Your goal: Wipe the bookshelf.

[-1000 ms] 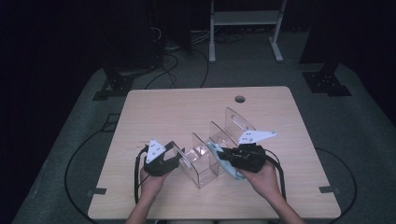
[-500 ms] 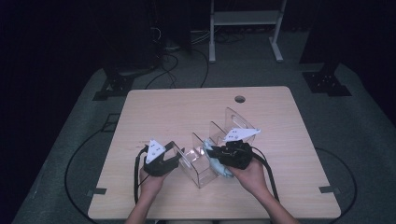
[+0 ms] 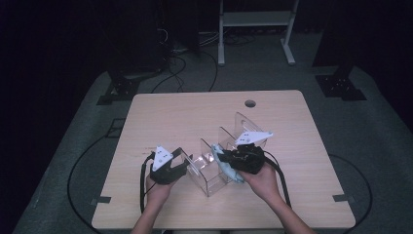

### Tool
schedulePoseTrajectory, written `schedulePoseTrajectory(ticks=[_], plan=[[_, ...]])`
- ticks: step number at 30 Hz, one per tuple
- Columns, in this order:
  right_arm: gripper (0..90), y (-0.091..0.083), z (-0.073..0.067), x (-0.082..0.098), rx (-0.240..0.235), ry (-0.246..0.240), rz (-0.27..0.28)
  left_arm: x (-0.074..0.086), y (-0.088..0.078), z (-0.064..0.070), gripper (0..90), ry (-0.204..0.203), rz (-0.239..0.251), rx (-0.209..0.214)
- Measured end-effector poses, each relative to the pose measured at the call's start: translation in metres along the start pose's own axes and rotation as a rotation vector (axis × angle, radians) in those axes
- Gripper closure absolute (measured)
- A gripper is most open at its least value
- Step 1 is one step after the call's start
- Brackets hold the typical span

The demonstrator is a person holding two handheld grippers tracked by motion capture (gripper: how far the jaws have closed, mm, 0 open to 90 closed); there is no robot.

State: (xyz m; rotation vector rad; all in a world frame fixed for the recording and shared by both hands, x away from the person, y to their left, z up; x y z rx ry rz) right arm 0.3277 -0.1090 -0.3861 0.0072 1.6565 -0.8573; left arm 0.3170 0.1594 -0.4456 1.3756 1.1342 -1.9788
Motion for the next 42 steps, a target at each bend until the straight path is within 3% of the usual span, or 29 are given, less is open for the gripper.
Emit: schedulePoseTrajectory(ticks=[4,12,23,27,30,38,42], plan=[[79.8,0.008,0.005,-0.007,-0.003,0.013,-0.005,0.0,0.0,-0.001,48.1,-0.004,0.003,0.004],[79.9,0.001,0.0,-0.002,0.005,-0.003,-0.004,0.0,0.0,0.0,48.2,0.001,-0.001,0.001],[79.8,0.025,0.013,-0.018,0.001,0.029,-0.012,0.0,0.0,0.0,48.1,-0.006,0.005,0.002],[79.8,0.024,0.01,-0.019,0.012,0.006,-0.02,0.0,0.0,0.001,48.1,0.0,0.003,0.0],[79.8,0.026,0.011,-0.02,0.009,0.017,-0.024,0.0,0.0,0.002,48.1,-0.002,0.001,-0.003],[79.7,0.043,0.015,-0.033,0.034,0.011,-0.049,0.0,0.0,0.0,48.0,-0.008,0.004,0.001],[79.7,0.038,0.013,-0.031,0.031,-0.003,-0.048,0.0,0.001,0.001,47.7,-0.002,0.002,0.001]])
Point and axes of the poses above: each handheld gripper's, and its own axes: y roughly forward along the jaws, x roughly out of its underside, z roughly to its right, the point moved 1 cm from there along y, roughly forward along the jaws, and after that the axes turned 9 degrees about -y, right-handed, at the moved point
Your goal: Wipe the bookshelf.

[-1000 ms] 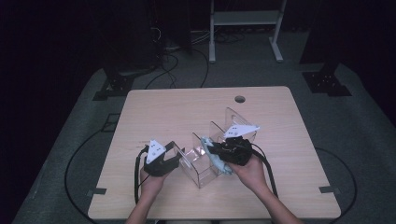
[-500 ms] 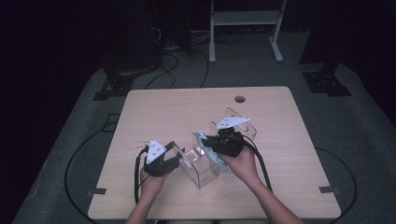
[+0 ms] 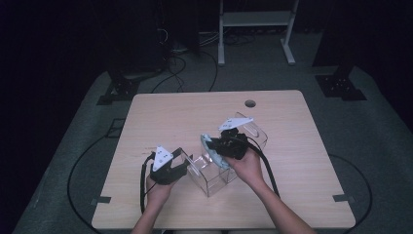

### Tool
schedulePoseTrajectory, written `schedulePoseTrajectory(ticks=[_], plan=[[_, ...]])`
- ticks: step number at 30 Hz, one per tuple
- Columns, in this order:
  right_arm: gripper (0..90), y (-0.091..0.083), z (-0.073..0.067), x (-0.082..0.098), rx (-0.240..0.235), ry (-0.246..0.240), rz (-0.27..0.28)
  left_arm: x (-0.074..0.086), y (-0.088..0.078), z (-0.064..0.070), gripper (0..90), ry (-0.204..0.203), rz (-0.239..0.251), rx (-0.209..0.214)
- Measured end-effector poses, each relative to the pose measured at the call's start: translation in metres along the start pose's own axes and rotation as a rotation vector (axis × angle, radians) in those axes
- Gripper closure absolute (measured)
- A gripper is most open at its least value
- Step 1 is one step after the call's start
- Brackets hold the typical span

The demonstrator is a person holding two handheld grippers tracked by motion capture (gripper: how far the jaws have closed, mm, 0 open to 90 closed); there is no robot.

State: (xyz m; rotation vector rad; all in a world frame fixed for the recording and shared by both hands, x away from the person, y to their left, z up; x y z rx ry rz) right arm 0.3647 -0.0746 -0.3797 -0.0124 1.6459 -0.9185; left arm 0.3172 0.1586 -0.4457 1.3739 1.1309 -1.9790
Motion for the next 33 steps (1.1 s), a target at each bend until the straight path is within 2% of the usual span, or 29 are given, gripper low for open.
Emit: schedulePoseTrajectory(ticks=[3,6,14,20,22,27,33], plan=[[79.7,-0.005,-0.003,0.002,0.004,-0.011,-0.006,0.0,0.0,0.0,47.9,0.001,0.0,-0.002],[79.7,-0.003,-0.001,0.0,-0.001,-0.007,-0.016,0.0,0.0,0.001,48.0,0.002,-0.003,-0.003],[79.7,0.025,0.008,-0.023,0.017,0.0,-0.075,-0.001,0.0,0.0,48.1,-0.005,-0.004,-0.004],[79.6,0.037,0.011,-0.033,0.023,0.006,-0.115,-0.001,0.0,0.0,48.0,-0.002,-0.004,-0.002],[79.6,0.034,0.01,-0.031,0.007,0.017,-0.105,0.0,-0.001,0.0,47.5,-0.001,-0.004,-0.002],[79.7,0.016,0.005,-0.02,0.001,-0.014,-0.088,0.0,0.0,0.0,47.8,-0.004,0.001,-0.007],[79.7,-0.013,-0.003,0.004,-0.039,0.003,-0.048,0.0,0.001,0.001,47.8,-0.008,0.002,-0.007]])
Point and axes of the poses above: each handheld gripper's, and its own axes: y roughly forward along the jaws, x roughly out of its underside, z roughly to its right, the point moved 1 cm from there along y, roughly forward along the jaws, and after that the axes turned 9 degrees about -y, right-handed, at the moved point
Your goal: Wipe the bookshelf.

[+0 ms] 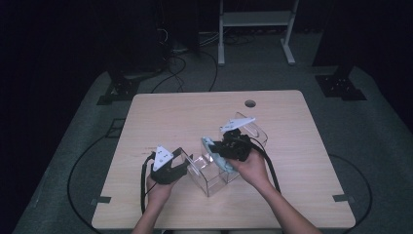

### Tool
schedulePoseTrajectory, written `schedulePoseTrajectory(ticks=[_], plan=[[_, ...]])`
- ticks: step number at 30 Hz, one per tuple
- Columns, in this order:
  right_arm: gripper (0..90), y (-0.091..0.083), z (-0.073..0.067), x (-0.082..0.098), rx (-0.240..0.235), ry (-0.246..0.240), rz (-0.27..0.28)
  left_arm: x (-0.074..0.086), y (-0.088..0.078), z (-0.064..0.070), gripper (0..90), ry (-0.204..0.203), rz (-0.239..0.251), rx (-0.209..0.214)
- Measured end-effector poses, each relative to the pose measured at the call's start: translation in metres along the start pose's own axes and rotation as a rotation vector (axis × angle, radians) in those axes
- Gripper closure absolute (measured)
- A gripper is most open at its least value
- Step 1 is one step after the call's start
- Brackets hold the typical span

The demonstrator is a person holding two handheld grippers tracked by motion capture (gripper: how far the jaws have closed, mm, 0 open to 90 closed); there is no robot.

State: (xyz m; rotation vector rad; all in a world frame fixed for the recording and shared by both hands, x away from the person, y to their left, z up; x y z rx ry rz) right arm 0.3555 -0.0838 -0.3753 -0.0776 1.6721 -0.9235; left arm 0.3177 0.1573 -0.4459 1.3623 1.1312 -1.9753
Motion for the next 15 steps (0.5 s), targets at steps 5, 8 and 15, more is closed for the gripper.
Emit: schedulePoseTrajectory(ticks=[5,8,15], plan=[[79.8,-0.02,-0.01,0.02,-0.003,-0.005,0.02,0.0,0.0,0.0,47.7,0.003,-0.006,-0.001],[80.0,-0.029,-0.013,0.03,0.009,-0.01,0.052,0.0,0.0,0.0,47.7,0.001,-0.001,0.001],[80.1,-0.059,-0.014,0.055,0.012,0.029,0.134,0.0,0.0,-0.002,47.1,0.0,-0.002,0.003]])
Point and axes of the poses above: each handheld gripper's, and its own axes: y roughly forward along the jaws, x roughly out of its underside, z roughly to its right, the point moved 1 cm from there along y, roughly forward along the jaws, and after that the axes turned 9 degrees about -y, right-handed, at the moved point
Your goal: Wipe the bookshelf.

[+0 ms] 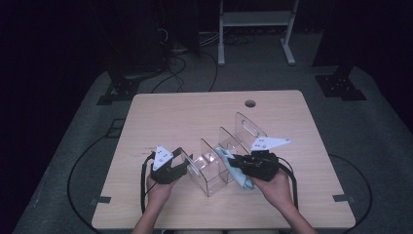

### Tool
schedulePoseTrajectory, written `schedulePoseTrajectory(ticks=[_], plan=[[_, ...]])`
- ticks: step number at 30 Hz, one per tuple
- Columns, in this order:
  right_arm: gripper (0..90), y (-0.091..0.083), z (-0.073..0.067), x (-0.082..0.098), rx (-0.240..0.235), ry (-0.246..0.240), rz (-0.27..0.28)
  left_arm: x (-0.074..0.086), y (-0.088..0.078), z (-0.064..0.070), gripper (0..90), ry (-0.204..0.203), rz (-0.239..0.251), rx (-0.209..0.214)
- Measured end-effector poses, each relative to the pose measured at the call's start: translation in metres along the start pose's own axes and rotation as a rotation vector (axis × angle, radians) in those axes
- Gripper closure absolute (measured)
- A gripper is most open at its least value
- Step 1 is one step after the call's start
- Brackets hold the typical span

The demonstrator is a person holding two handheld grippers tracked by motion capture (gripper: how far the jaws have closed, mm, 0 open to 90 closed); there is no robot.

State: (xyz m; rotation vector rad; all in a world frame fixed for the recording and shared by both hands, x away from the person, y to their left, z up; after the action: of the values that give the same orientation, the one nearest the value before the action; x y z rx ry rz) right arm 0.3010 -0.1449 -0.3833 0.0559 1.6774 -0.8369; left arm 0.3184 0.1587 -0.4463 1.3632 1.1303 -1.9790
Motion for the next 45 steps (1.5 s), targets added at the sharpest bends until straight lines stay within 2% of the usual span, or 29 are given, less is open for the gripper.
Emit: schedulePoseTrajectory(ticks=[4,6,7,11,12,14,15,18,19,24,28,30,33,38,40,42,44,45], plan=[[80.1,-0.023,0.003,0.019,0.048,0.019,0.024,0.0,0.0,0.0,46.9,0.0,0.0,0.001],[80.1,-0.035,0.009,0.03,0.074,0.044,0.038,0.0,0.001,0.0,47.0,-0.004,0.0,0.001],[80.1,-0.043,0.015,0.04,0.099,0.062,0.044,0.0,0.001,0.0,47.0,-0.005,-0.001,0.001],[80.1,-0.058,0.037,0.063,0.154,0.14,0.059,0.0,0.001,0.0,47.5,0.0,-0.003,-0.002],[80.1,-0.061,0.045,0.07,0.182,0.154,0.061,-0.001,0.001,0.0,47.6,0.0,-0.004,-0.002],[80.0,-0.062,0.058,0.078,0.222,0.174,0.053,-0.001,0.002,0.0,47.7,-0.004,-0.002,0.0],[80.1,-0.061,0.067,0.083,0.233,0.2,0.054,-0.001,0.002,0.0,47.9,-0.003,-0.001,0.002],[80.0,-0.054,0.086,0.09,0.272,0.213,0.049,-0.001,0.002,-0.001,48.2,0.008,-0.005,0.01],[80.0,-0.05,0.091,0.091,0.268,0.228,0.054,-0.001,0.002,-0.001,48.3,0.011,-0.006,0.012],[79.9,-0.031,0.104,0.09,0.275,0.223,0.052,-0.001,0.002,-0.001,48.4,0.011,-0.003,0.019],[79.9,-0.019,0.102,0.09,0.268,0.222,0.056,-0.001,0.002,-0.002,48.4,0.009,-0.001,0.023],[79.8,-0.017,0.099,0.091,0.251,0.231,0.07,-0.001,0.002,-0.002,48.4,0.007,0.0,0.023],[79.8,-0.018,0.095,0.091,0.241,0.207,0.071,-0.001,0.002,-0.002,48.4,0.008,-0.001,0.023],[79.8,-0.018,0.097,0.09,0.248,0.245,0.093,-0.001,0.002,-0.002,48.3,0.009,-0.001,0.021],[79.7,-0.015,0.091,0.088,0.243,0.234,0.089,-0.001,0.002,-0.002,48.3,0.008,0.001,0.021],[79.7,-0.014,0.084,0.087,0.202,0.223,0.087,-0.001,0.002,-0.002,48.4,0.005,0.003,0.02],[79.8,-0.009,0.074,0.086,0.172,0.183,0.065,-0.001,0.002,-0.002,48.4,0.005,0.002,0.023],[79.8,-0.008,0.071,0.085,0.179,0.163,0.05,-0.001,0.002,-0.002,48.4,0.004,0.002,0.025]])
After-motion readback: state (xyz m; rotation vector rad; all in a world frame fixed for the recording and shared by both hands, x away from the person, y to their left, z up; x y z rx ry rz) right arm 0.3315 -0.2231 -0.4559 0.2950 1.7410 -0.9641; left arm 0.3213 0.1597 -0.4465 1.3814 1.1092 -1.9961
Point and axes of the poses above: each handheld gripper's, and its own axes: y roughly forward along the jaws, x roughly out of its underside, z roughly to its right, the point moved 1 cm from there along y, roughly forward along the jaws, and after that the axes turned 9 degrees about -y, right-handed, at the moved point
